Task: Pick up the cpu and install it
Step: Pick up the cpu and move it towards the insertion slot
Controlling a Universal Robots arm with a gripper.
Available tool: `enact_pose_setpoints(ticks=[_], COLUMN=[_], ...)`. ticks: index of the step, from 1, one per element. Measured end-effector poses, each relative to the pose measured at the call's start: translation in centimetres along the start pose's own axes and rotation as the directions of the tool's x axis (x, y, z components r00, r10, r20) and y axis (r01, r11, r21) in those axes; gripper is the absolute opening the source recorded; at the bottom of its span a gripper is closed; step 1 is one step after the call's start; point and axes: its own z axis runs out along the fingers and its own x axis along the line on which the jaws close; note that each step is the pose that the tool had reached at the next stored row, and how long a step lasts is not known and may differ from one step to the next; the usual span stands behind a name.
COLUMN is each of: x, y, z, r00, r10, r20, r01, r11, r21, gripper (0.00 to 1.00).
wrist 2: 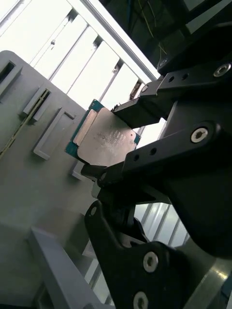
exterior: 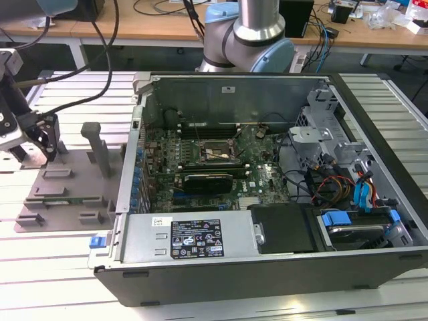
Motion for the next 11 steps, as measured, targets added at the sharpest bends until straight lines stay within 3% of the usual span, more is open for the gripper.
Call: enact_pose_setpoints(ticks=[11], x=[-0.01], y=[0.10], z=[-1.68], r00=[1.0000], r10=[0.000], r20=[0.0000], r01=[0.000], r11=[1.0000], r21=[0.0000], gripper=[0.55])
